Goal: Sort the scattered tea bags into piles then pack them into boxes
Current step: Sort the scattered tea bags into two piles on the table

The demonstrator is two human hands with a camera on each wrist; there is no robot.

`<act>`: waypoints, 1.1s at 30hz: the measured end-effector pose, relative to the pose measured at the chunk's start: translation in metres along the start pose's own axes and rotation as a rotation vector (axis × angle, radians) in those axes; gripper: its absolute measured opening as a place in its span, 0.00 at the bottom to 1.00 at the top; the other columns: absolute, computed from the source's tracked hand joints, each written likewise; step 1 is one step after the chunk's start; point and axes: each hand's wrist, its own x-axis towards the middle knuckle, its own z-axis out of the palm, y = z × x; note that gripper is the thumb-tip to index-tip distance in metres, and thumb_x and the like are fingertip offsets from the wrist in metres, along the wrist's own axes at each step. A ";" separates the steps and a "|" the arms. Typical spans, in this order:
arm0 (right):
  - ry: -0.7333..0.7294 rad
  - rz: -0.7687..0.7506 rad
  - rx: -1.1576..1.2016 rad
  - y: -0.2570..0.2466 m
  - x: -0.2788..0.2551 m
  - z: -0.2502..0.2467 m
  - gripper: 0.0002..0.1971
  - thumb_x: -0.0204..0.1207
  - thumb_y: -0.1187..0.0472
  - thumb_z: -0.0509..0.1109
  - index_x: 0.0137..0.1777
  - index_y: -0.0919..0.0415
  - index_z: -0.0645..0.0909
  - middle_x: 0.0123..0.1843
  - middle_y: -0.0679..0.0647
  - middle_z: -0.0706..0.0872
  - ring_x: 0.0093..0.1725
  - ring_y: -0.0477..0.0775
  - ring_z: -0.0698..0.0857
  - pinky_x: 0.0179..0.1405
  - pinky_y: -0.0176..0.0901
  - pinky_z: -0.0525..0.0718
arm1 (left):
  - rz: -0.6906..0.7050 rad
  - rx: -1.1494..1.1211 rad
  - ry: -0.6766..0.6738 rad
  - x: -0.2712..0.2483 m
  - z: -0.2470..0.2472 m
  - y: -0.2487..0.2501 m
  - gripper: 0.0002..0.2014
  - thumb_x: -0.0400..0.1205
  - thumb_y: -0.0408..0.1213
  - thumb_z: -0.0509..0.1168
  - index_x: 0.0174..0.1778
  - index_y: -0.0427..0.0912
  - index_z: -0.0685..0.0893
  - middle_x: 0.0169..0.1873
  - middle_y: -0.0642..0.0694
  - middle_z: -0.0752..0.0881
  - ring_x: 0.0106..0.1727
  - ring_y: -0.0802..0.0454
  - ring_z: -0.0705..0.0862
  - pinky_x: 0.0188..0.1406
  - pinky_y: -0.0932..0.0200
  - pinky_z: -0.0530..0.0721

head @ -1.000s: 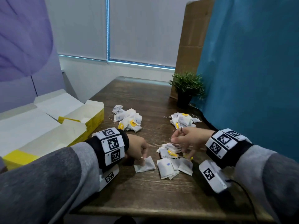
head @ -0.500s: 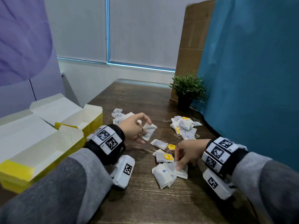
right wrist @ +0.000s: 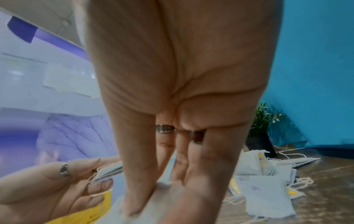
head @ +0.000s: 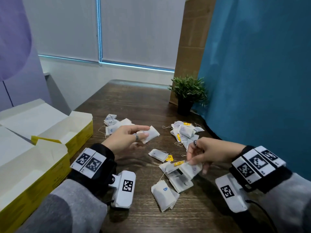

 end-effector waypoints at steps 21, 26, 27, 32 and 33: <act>0.248 -0.482 0.680 -0.049 0.050 0.023 0.05 0.71 0.68 0.71 0.46 0.64 0.81 0.33 0.49 0.85 0.24 0.52 0.79 0.19 0.37 0.82 | 0.032 -0.121 -0.347 0.003 0.013 -0.013 0.26 0.64 0.30 0.78 0.60 0.44 0.84 0.55 0.39 0.88 0.57 0.44 0.86 0.59 0.48 0.82; 0.249 -0.522 0.883 -0.050 0.057 0.028 0.08 0.72 0.65 0.67 0.50 0.63 0.81 0.39 0.54 0.85 0.30 0.49 0.82 0.23 0.36 0.83 | 0.007 -0.091 -0.294 0.006 0.011 -0.019 0.29 0.66 0.17 0.71 0.64 0.37 0.79 0.58 0.38 0.87 0.58 0.38 0.86 0.58 0.41 0.84; 0.237 -0.523 0.914 -0.049 0.057 0.028 0.09 0.74 0.67 0.66 0.53 0.64 0.80 0.40 0.55 0.86 0.30 0.49 0.83 0.24 0.36 0.84 | 0.004 -0.084 -0.281 0.007 0.011 -0.021 0.29 0.67 0.15 0.71 0.64 0.37 0.79 0.55 0.40 0.89 0.54 0.41 0.88 0.52 0.44 0.87; 0.136 -0.547 1.003 -0.049 0.055 0.031 0.14 0.74 0.66 0.64 0.59 0.66 0.78 0.39 0.54 0.88 0.33 0.49 0.87 0.32 0.38 0.88 | 0.025 -0.101 -0.267 0.007 0.014 -0.023 0.25 0.64 0.16 0.72 0.52 0.43 0.81 0.41 0.55 0.89 0.44 0.53 0.89 0.44 0.57 0.89; 0.123 -0.550 1.003 -0.050 0.055 0.032 0.14 0.73 0.65 0.64 0.59 0.65 0.79 0.38 0.54 0.88 0.33 0.49 0.87 0.33 0.38 0.88 | 0.030 -0.091 -0.264 0.006 0.015 -0.022 0.23 0.64 0.18 0.72 0.50 0.44 0.81 0.41 0.55 0.89 0.46 0.50 0.88 0.49 0.55 0.88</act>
